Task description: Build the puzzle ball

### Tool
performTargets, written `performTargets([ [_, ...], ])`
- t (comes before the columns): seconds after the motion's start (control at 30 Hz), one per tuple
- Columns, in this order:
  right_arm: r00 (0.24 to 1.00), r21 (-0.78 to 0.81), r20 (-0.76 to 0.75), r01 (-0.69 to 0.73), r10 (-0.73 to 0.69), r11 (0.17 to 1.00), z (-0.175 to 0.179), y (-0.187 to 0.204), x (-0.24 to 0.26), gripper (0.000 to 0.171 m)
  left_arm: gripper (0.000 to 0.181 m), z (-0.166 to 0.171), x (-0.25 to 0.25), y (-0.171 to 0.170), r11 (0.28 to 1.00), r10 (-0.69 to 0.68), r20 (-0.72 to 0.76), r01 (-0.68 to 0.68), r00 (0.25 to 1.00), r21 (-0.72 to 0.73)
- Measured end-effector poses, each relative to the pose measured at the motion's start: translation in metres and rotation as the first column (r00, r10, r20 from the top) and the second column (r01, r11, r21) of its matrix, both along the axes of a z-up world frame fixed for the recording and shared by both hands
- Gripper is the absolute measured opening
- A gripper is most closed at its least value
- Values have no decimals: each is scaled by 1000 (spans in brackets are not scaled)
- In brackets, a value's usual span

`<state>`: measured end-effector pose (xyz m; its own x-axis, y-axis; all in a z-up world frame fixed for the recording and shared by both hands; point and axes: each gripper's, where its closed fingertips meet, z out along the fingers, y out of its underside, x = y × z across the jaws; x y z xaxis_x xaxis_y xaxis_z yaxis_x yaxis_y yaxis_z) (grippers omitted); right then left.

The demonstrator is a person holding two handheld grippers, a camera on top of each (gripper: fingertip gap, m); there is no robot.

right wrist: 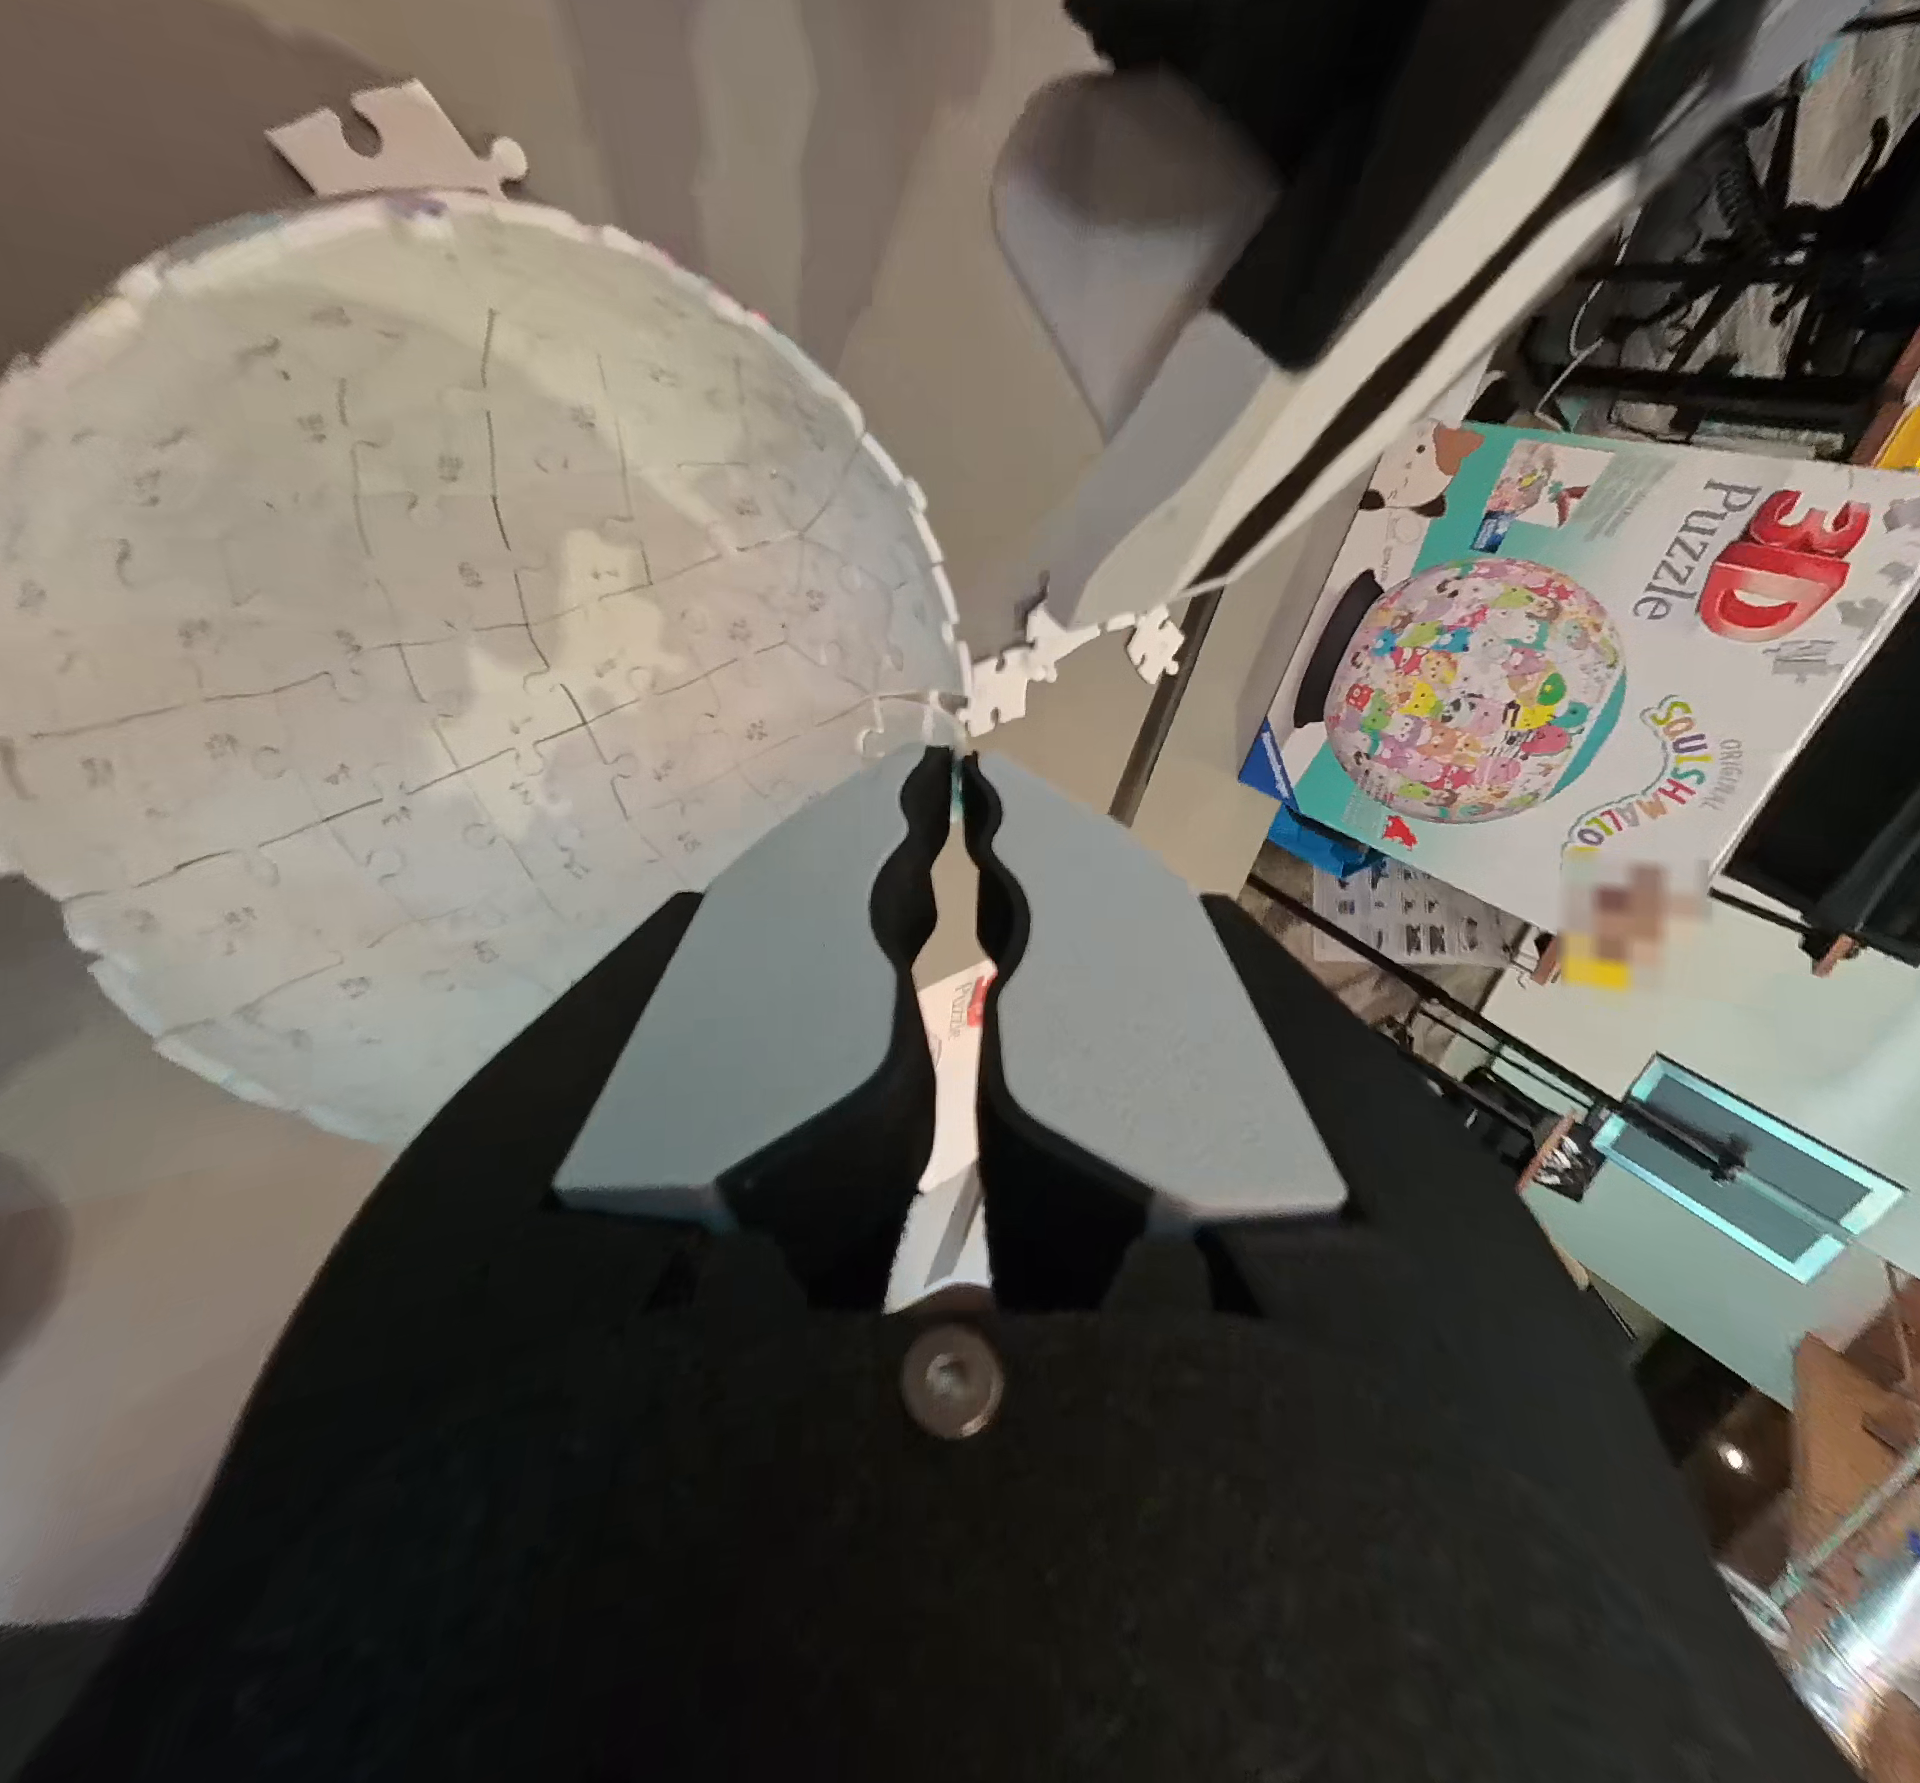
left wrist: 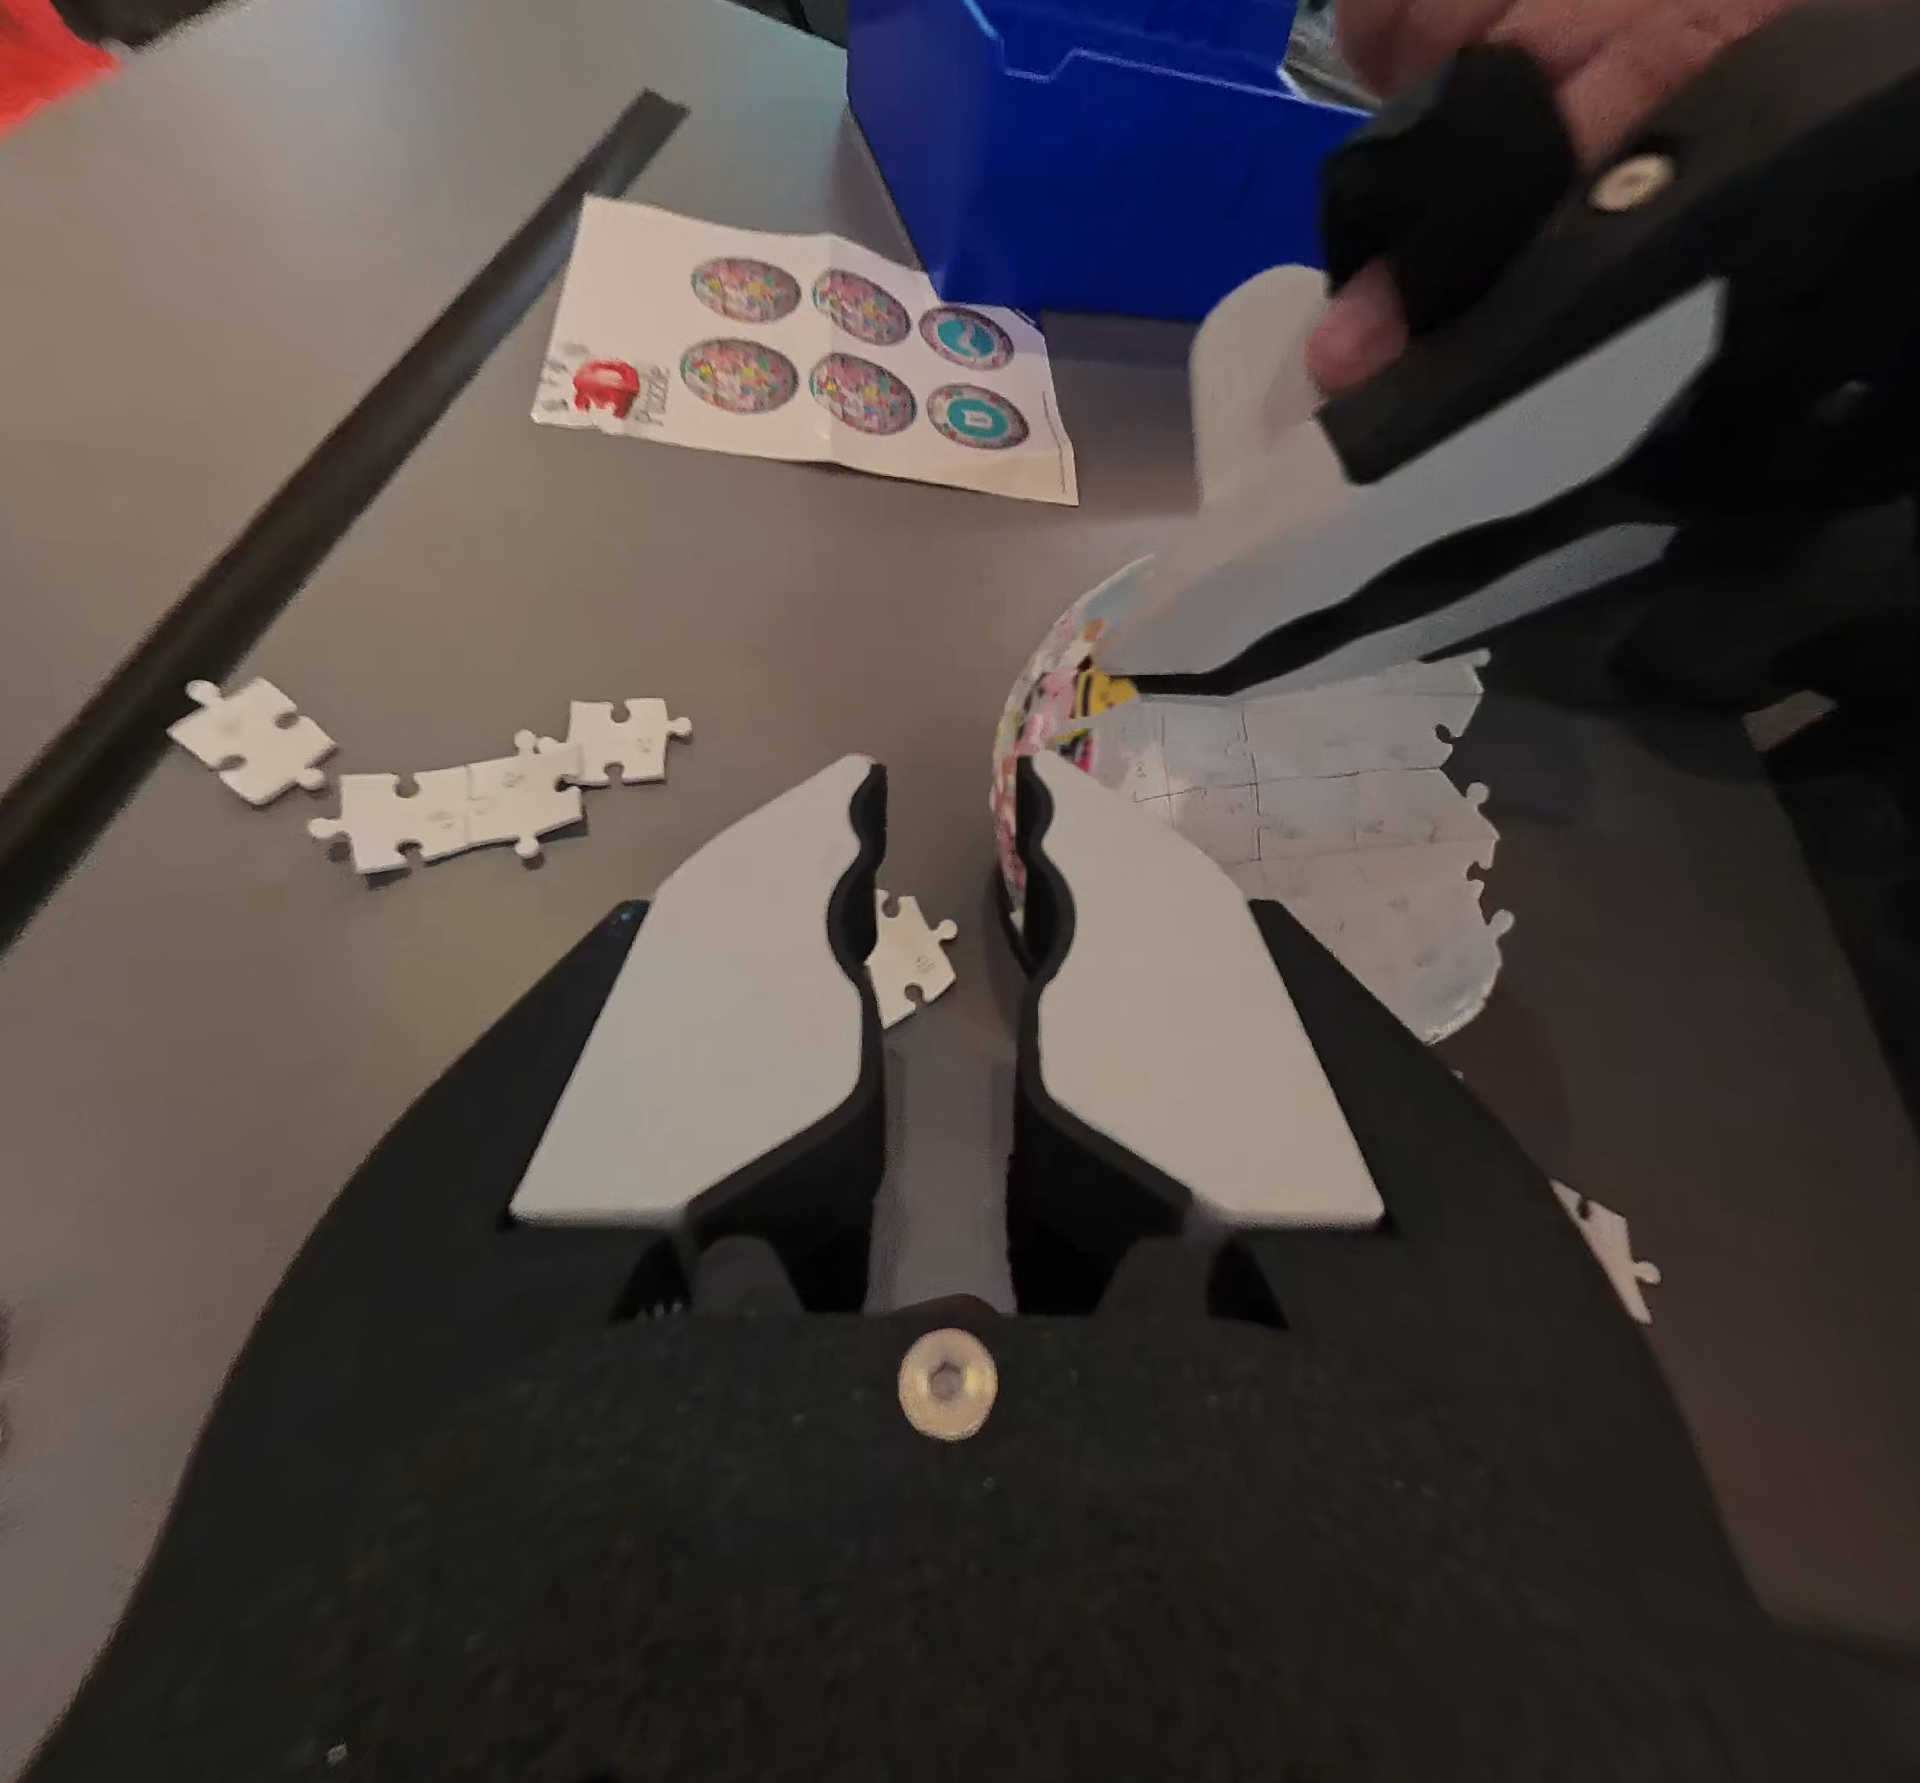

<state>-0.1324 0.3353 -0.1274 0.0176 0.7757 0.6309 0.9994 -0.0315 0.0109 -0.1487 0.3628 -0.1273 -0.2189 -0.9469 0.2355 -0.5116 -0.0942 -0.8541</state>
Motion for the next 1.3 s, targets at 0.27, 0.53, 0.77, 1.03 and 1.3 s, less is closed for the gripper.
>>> performTargets([
  [0.27, 1000, 3, -11, -21, 21, 1000, -1, 2, 1, 2, 23, 0, 1, -35, 987, -26, -85, 39, 996, 158],
  [0.53, 999, -1, -11, -37, 37, 999, -5, 7, 3, 2, 23, -8, 0, -32, 989, 42, -128, -23, 991, 143],
  [0.77, 998, 5, -37, -56, 56, 998, 0, 8, 2, 2, 23, -1, 0, -26, 988, 86, -117, -70, 989, 137],
  [1.03, 996, -16, -42, -84, 83, 996, -3, 12, 1, 2, 21, -12, 2, -26, 984, 91, -150, -66, 984, 164],
  [1.3, 995, -47, -23, -101, 100, 994, -6, 14, -1, 2, 16, -12, 3, -23, 982, 95, -156, -67, 983, 176],
])
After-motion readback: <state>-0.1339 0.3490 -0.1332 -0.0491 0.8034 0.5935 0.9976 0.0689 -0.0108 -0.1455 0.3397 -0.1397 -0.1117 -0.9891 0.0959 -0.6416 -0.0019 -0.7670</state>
